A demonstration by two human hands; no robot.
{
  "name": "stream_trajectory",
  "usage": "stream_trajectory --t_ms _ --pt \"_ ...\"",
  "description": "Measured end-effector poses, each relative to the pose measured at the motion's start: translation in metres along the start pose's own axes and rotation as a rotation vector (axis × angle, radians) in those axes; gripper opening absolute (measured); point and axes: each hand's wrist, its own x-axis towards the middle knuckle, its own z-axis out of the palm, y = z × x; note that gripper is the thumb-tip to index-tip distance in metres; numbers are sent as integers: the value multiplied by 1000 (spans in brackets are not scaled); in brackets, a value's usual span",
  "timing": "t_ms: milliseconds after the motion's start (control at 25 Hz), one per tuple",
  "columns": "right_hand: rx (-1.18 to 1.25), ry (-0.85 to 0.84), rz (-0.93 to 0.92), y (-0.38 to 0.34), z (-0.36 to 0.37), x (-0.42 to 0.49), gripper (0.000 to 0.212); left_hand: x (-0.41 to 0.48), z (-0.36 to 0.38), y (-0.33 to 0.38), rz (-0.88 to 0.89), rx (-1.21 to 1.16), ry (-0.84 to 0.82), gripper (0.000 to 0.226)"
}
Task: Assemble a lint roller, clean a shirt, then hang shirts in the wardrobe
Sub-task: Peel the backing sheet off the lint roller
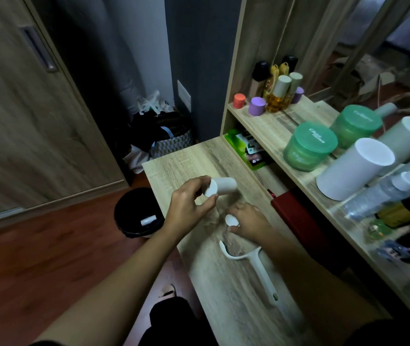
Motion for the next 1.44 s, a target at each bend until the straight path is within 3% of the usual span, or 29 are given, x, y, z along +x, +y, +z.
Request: stream_trajectory --t_ms 160,240,400,520,640,840,1200,1440 --pt "105 -42 2 -1 5 8 50 0 -4 -1 -12 -24 -3 34" --pt "252 69 39 0 3 7 44 1 -8 0 -106 -79 37 32" --pt "1000 512 208 -6 -23 -8 42 8 -15 -12 -448 -322 217 15" --pt "1289 562 132 -16 -46 -25 46 13 -17 -17 -726 -723 243 13" --pt "1226 558 15 -21 -56 -36 50 15 -15 -14 -808 -872 166 16" --pt "1164 567 -63 -23 -64 -43 51 14 -14 -11 -795 -903 112 17" --pt "1039 610 -87 -26 -68 -43 48 10 -14 -9 -804 -962 110 16" --pt "913 653 -142 -38 -76 -47 47 7 -11 -8 -917 -1054 97 17"
